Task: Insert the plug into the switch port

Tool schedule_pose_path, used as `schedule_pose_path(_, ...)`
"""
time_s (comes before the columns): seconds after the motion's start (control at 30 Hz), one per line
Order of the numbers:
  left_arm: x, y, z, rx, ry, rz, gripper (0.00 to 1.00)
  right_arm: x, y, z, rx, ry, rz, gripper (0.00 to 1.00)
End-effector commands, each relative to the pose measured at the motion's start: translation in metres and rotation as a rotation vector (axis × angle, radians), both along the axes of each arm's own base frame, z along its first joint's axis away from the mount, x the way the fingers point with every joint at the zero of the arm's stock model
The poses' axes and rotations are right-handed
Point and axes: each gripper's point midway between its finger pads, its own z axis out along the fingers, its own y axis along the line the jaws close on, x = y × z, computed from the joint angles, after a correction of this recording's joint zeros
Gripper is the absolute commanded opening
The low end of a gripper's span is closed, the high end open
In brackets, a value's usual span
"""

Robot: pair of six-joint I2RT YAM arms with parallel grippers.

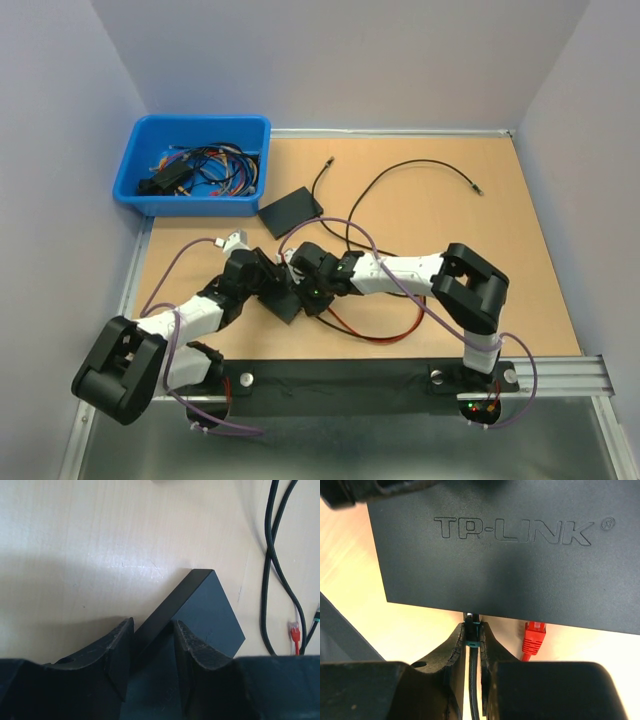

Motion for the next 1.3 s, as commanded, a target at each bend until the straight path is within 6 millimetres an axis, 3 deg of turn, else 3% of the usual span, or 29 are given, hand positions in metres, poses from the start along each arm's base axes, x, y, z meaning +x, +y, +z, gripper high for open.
schedule_pose_path(0.0,-0.059,-0.03,-0.025,-0.075,0.234,-0.191,0.45,0.088,0.112,0.14,0.55,-0.331,-0.065,0.0)
schedule_pose_path(0.13,-0.059,-0.03,-0.026,-0.073,0.233,-0.191,0.45,0.092,0.115,0.14,0.557,-0.324,-0.068,0.0)
schedule_pose_path(0.5,-0.059,-0.033,-0.028,-0.052,0.239,-0.201,0.45,0.12,0.112,0.196,0.654,-0.383,-0.099,0.0)
schedule_pose_path(0.6,-0.06,-0.033,-0.029,-0.048,0.244,-0.203,0.44,0.125,0.115,0.2,0.665,-0.387,-0.108,0.0)
schedule_pose_path(0.67,-0.06,-0.034,-0.029,-0.049,0.243,-0.204,0.44,0.127,0.118,0.195,0.661,-0.386,-0.107,0.01)
schedule_pose_path(0.83,-0.06,-0.035,-0.031,-0.038,0.251,-0.212,0.44,0.13,0.124,0.147,0.607,-0.33,-0.109,0.0)
schedule_pose_path(1.0,-0.061,-0.037,-0.031,-0.026,0.254,-0.216,0.44,0.134,0.124,0.123,0.595,-0.323,-0.124,0.0)
schedule_pose_path(1.1,-0.061,-0.039,-0.03,-0.018,0.254,-0.215,0.43,0.138,0.121,0.125,0.605,-0.321,-0.141,0.01)
schedule_pose_path(1.27,-0.062,-0.043,-0.033,0.031,0.269,-0.222,0.43,0.162,0.12,0.158,0.662,-0.373,-0.178,0.0)
